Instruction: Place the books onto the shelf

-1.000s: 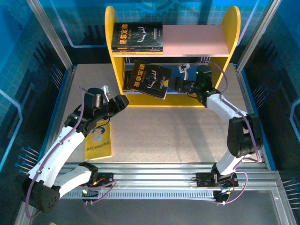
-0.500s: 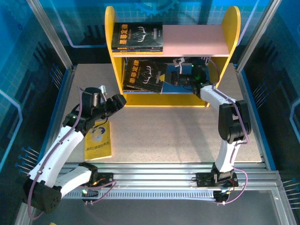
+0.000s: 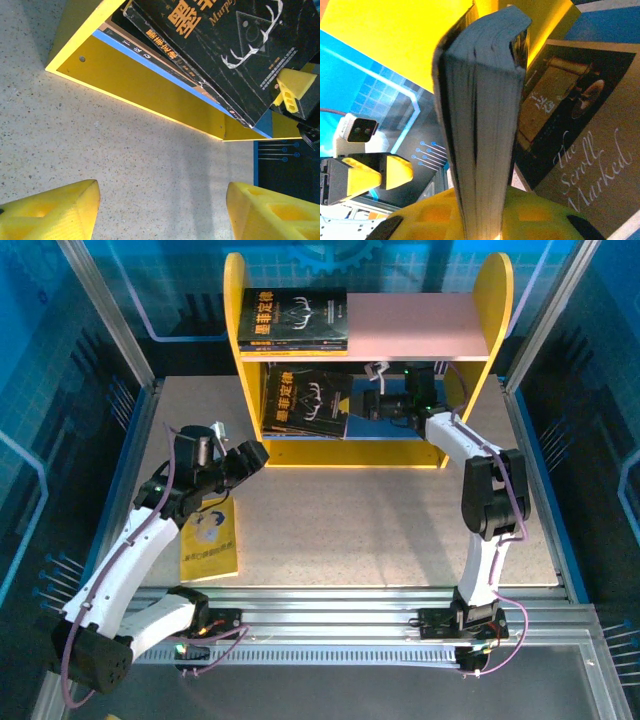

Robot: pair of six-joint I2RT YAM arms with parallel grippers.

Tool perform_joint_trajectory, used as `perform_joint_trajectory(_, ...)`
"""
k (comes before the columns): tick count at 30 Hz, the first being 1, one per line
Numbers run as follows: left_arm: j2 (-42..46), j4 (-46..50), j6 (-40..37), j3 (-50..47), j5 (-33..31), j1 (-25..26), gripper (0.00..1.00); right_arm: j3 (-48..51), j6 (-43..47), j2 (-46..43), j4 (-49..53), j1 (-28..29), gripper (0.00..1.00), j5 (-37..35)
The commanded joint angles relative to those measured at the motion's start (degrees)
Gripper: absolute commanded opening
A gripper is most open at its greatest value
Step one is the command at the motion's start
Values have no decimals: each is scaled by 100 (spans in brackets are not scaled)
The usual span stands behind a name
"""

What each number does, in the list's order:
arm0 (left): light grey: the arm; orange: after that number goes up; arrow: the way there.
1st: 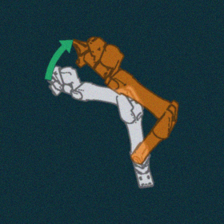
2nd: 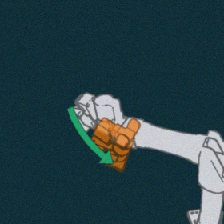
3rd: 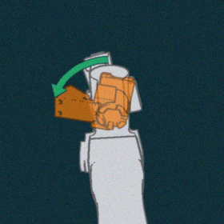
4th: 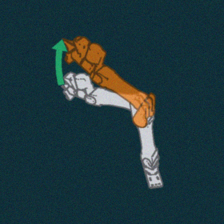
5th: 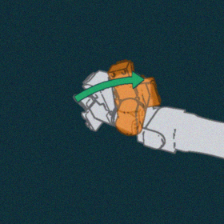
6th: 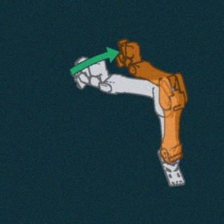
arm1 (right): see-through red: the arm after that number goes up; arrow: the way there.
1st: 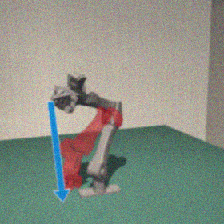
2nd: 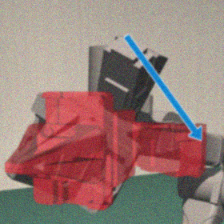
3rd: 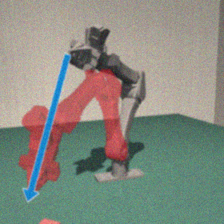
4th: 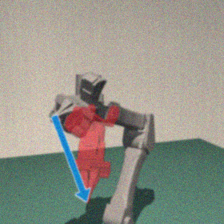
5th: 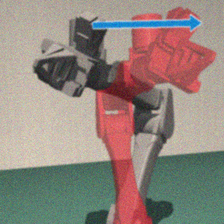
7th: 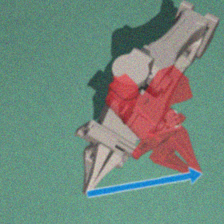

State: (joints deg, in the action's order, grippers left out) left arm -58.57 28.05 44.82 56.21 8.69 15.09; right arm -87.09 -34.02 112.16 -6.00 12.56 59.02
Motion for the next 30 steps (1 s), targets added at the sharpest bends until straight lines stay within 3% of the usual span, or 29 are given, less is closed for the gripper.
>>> perform_joint_trajectory(1,12,34,-120,70,135,-72,68,-307,329,49,164,-69,20,135)
perform_joint_trajectory(30,56,67,-124,-4,195,-147,68,-936,536,556,656,69,21,170)
